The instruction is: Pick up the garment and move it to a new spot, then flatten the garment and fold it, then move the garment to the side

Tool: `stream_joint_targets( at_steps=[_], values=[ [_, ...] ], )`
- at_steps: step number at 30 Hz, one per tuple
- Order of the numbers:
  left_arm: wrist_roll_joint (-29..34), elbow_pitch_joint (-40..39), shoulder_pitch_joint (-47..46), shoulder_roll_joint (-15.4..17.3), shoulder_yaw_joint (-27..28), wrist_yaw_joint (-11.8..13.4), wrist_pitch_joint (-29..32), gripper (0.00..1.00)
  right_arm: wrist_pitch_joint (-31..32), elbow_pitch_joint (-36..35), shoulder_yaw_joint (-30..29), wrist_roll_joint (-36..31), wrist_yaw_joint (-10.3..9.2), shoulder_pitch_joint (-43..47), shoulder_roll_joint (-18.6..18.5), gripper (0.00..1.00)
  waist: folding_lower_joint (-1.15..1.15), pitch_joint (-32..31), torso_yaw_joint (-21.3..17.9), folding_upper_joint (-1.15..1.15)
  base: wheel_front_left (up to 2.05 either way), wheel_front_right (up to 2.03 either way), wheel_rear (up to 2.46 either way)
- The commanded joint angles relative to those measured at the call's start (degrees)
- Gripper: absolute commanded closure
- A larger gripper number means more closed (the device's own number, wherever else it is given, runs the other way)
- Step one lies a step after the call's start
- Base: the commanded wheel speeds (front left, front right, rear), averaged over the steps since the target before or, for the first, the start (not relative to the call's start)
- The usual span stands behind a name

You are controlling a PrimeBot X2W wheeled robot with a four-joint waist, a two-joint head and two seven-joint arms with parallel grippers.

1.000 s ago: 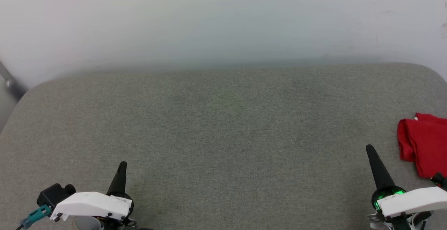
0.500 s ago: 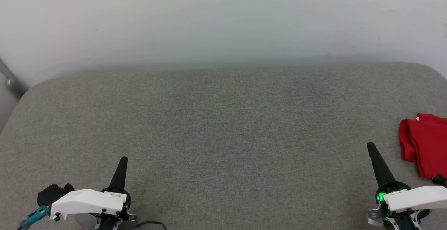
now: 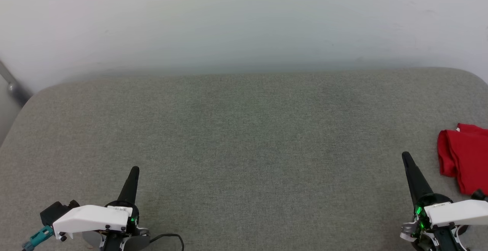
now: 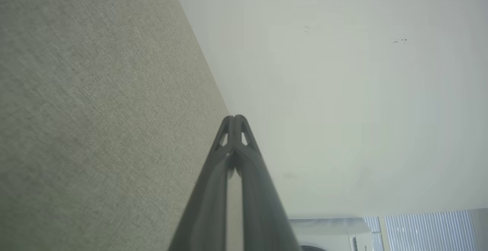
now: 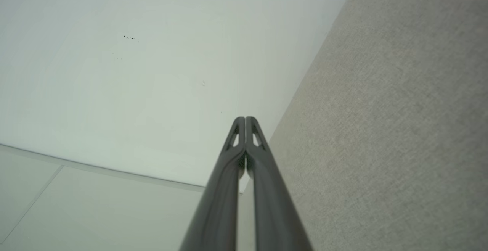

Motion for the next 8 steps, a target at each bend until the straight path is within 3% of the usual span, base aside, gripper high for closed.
stream_joint_targets(
  at_steps=[1, 8],
  values=[
    [-1.0, -0.1, -1.2, -0.3, 0.6, -0.5, 0.4, 1.00, 0.1, 0.1, -0.1, 1.3, -0.01, -1.2, 0.1, 1.00, -0.01, 0.0, 0.0, 0.00, 0.00, 0.00, 0.00],
    [-3.3, 0.4, -1.6, -1.2, 1.8, -1.6, 1.2, 1.00, 0.3, 1.0, -0.4, 4.6, -0.01, -1.8, 0.2, 1.00, -0.01, 0.1, 0.2, 0.00, 0.00, 0.00, 0.00]
  ],
)
